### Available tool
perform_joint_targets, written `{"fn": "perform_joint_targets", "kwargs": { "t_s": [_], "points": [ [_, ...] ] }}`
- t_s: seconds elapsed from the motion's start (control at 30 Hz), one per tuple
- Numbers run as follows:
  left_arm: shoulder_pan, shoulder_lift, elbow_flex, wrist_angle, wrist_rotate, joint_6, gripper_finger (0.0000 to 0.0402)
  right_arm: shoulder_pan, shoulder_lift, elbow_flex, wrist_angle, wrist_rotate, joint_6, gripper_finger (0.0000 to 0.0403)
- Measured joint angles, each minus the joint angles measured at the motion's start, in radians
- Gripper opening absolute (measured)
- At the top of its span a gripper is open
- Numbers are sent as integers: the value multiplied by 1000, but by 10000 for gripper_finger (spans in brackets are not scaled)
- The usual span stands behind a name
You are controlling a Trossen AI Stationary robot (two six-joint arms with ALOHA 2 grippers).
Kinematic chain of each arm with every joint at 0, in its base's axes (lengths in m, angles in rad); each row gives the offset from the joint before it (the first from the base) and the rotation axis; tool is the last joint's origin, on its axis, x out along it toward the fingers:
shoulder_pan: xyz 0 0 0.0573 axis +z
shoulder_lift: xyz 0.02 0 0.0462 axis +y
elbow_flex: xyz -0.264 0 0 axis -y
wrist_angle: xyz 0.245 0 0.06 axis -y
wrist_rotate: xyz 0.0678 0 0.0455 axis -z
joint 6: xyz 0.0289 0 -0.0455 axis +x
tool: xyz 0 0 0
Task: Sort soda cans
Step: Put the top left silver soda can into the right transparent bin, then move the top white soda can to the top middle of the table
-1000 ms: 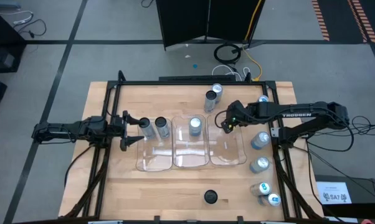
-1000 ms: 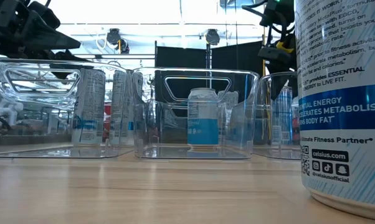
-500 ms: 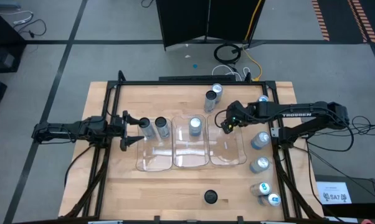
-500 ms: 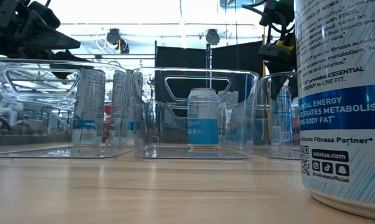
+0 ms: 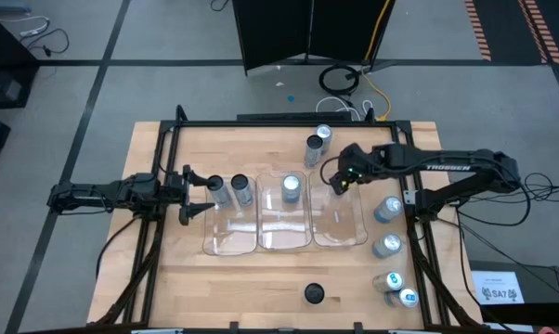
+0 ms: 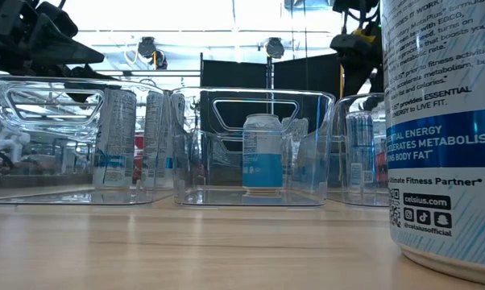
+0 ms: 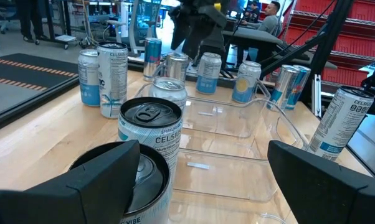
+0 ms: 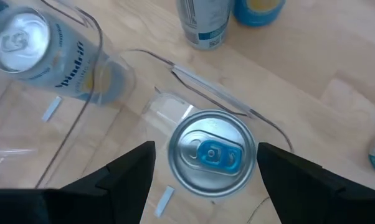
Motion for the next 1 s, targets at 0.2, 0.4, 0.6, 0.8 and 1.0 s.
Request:
{"fn": "perform_joint_targets", "kwargs": {
  "t_s": [0.2,0.4,0.6,0.8,1.0],
  "points": [
    [0,0,0,0,0,0,363,0,0,106,-23,61,-24,274],
    [0,0,0,0,0,0,363,0,0,237,33,263,-80,274],
    [0,0,0,0,0,0,363,0,0,261,98,222,-244,274],
    [0,0,0,0,0,0,363,-12,9,261,86,182,-228,286],
    [0,0,0,0,0,0,363,-11,10,260,83,180,-243,335]
  ]
}}
